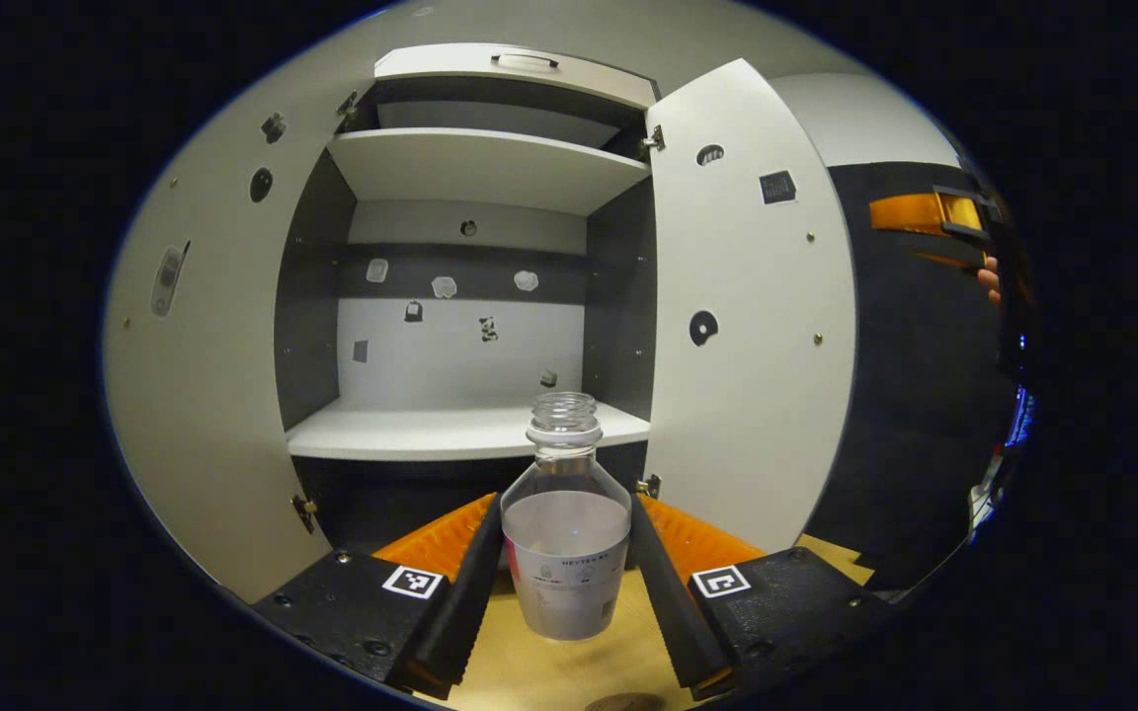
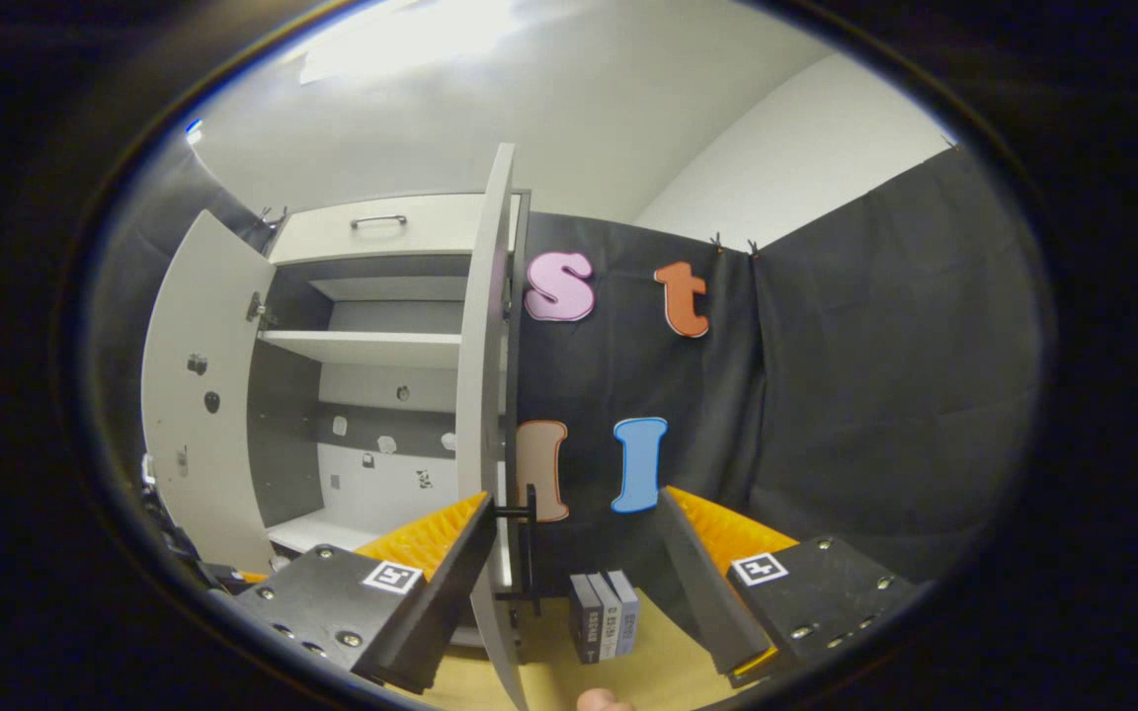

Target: Grasp the bottle in the cabinet with the left hand and place it on the coaster, then close the right door with the right hand and the left door with the left hand.

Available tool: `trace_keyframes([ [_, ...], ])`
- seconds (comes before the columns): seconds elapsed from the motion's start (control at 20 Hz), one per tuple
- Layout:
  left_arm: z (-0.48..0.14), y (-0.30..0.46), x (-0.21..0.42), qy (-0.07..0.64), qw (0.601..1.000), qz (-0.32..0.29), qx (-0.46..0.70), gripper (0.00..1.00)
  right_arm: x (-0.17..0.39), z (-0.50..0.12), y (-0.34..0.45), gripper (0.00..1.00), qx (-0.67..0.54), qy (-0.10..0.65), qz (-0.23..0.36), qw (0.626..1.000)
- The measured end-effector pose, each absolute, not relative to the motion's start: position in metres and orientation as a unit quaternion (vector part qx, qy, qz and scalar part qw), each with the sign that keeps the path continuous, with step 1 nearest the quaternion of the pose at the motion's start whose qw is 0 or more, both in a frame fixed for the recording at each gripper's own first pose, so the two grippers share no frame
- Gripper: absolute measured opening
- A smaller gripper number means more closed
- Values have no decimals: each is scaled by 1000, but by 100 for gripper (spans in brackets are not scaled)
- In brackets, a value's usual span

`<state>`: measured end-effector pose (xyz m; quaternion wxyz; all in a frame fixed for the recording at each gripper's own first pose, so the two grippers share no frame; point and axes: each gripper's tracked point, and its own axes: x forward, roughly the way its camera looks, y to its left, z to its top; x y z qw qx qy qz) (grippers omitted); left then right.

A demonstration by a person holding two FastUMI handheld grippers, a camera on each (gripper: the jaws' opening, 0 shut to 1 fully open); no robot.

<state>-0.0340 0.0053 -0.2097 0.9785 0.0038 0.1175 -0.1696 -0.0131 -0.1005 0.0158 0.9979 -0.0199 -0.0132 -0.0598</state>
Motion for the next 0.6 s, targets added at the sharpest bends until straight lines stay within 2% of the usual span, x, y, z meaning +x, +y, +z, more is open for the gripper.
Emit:
trace_keyframes([
  [0.15,-244,-8,-61,119,973,-193,-25,77,-9,17,-101,98,-16,-10,-55,998],
  [0.6,-365,-6,-118,231,953,-194,-27,77,-5,14,-107,98,-47,1,-49,998],
])
